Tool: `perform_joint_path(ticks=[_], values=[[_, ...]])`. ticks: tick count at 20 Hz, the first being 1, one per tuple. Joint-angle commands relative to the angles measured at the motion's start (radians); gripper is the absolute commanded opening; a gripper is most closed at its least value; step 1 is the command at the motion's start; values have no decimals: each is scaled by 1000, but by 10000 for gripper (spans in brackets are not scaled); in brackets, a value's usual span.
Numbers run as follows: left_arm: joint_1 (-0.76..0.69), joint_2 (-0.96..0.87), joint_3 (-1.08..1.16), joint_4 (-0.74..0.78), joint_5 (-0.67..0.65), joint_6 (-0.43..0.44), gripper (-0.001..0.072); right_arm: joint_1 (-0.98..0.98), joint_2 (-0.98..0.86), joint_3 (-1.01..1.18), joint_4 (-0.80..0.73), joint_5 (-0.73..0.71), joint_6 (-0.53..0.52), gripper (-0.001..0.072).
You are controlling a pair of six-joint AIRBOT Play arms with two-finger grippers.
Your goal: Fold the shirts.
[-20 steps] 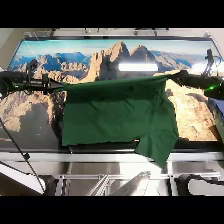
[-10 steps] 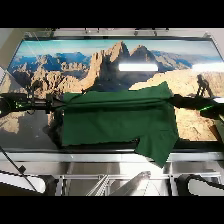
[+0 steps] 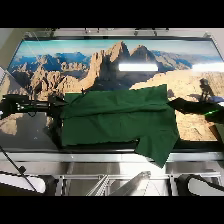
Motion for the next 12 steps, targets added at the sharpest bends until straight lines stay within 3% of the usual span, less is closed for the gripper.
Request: perform_joint_path(ticks=[1,2,4,7,9,12], values=[[66,35,-4,19,194,-68,645,-108,135,-5,-169,133,151,474],[92,82,-58,42,205,-68,596,-143,192,-19,-208,157,184,474],[148,197,-200,133,162,-72,597,-197,305,-79,-223,180,210,474],[204,362,-409,245,-24,-154,597,-219,439,-187,-222,156,213,474],[197,416,-498,311,-64,-214,597,-217,474,-232,-213,147,213,473],[157,426,-564,343,-88,-234,595,-216,480,-244,-172,162,207,474]])
